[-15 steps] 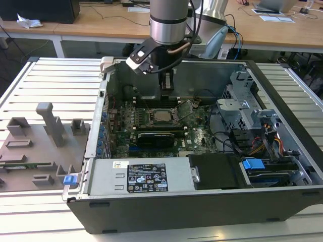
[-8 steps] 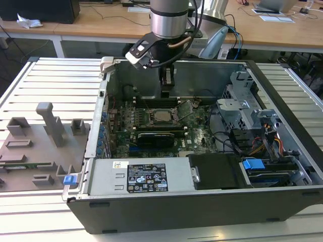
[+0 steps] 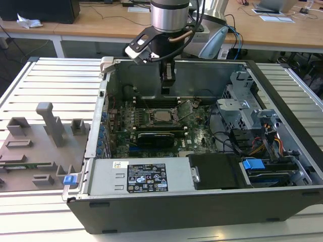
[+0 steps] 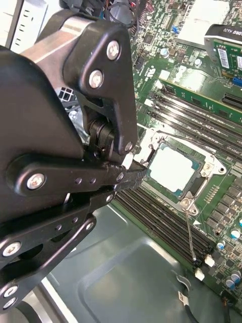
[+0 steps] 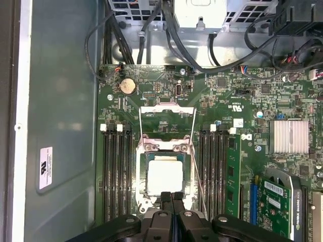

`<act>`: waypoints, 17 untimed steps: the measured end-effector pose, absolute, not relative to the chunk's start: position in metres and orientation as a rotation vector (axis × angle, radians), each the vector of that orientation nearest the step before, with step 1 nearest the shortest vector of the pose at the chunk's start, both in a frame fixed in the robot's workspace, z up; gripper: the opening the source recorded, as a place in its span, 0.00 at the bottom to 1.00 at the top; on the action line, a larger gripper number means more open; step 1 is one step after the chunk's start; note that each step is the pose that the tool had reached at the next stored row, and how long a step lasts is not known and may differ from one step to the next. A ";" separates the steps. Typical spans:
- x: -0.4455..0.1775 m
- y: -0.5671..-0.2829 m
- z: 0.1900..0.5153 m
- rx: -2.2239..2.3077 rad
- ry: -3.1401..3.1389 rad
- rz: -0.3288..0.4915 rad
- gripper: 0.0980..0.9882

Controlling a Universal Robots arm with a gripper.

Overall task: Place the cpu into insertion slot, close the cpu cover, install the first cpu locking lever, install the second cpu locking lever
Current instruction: 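Place the cpu into insertion slot, then close the cpu cover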

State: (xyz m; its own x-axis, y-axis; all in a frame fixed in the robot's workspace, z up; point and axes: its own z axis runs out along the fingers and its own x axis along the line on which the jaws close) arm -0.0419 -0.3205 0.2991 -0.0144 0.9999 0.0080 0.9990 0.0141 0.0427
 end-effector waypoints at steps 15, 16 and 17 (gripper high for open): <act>-0.038 -0.321 0.299 2.188 2.220 0.056 0.01; -0.033 -0.321 0.299 2.188 2.220 0.056 0.01; -0.031 -0.321 0.299 2.188 2.220 0.056 0.01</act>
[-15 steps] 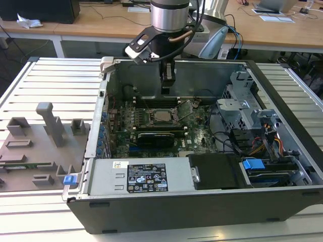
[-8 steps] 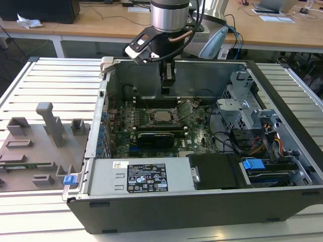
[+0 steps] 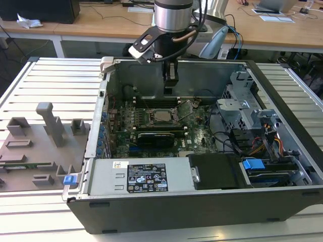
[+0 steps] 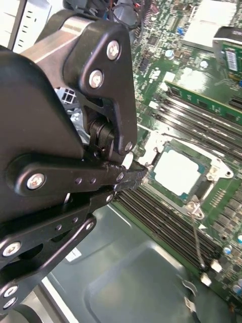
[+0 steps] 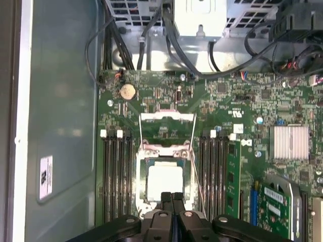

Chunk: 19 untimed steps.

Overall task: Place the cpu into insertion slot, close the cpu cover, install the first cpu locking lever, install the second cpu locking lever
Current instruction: 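Close the cpu cover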

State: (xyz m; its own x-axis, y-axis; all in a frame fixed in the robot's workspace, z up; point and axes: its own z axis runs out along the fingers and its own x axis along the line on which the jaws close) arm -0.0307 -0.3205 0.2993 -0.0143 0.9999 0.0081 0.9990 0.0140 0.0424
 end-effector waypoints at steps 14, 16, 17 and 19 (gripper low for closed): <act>0.029 -0.321 0.299 2.191 2.222 0.051 0.01; 0.037 -0.320 0.299 2.191 2.222 0.050 0.01; 0.040 -0.320 0.299 2.191 2.222 0.050 0.01; 0.047 -0.320 0.299 2.191 2.223 0.049 0.01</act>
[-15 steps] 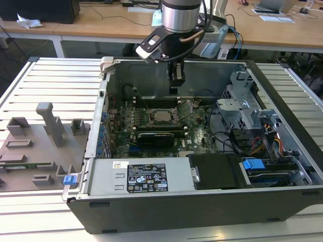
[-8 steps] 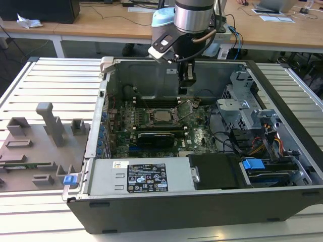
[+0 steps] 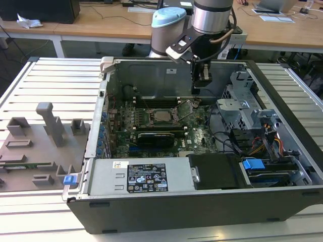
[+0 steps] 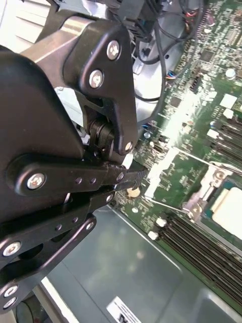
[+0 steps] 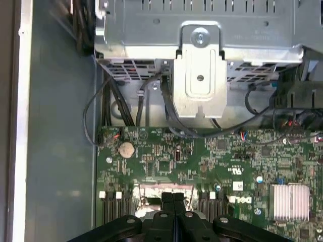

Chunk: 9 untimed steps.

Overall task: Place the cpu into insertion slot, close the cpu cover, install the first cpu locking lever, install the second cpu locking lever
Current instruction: 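Close the cpu cover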

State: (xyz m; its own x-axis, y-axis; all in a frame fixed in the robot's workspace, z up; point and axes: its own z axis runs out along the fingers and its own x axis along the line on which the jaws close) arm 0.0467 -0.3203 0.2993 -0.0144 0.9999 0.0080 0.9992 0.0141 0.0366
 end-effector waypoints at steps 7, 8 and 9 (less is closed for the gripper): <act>0.065 -0.320 0.299 2.193 2.224 0.046 0.01; 0.066 -0.320 0.297 2.193 2.224 0.045 0.01; 0.067 -0.320 0.296 2.193 2.224 0.045 0.01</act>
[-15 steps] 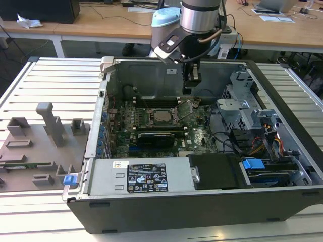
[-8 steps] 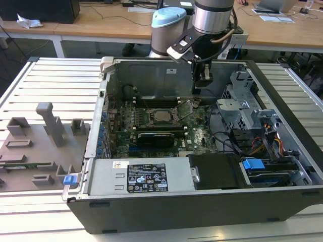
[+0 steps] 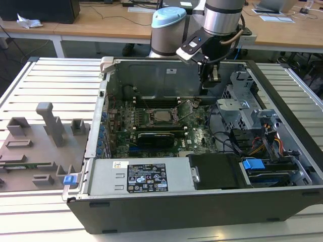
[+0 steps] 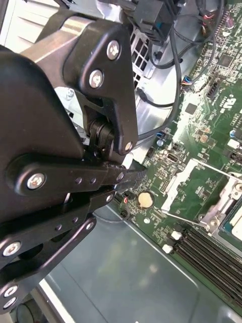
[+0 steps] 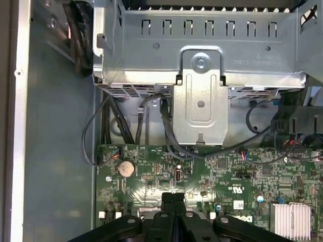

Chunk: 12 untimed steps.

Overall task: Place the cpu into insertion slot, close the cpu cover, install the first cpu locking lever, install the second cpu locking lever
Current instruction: 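Close the cpu cover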

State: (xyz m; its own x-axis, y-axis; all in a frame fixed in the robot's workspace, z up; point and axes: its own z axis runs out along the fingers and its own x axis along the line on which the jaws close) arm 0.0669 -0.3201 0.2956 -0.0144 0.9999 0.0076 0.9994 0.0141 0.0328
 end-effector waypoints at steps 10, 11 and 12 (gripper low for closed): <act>0.068 -0.320 0.283 2.193 2.225 0.045 0.01; 0.068 -0.320 0.282 2.193 2.225 0.045 0.01; 0.068 -0.320 0.281 2.193 2.224 0.044 0.01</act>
State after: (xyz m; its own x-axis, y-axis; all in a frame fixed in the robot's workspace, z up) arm 0.0678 -0.3201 0.2814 -0.0143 0.9999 0.0076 0.9994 0.0140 0.0325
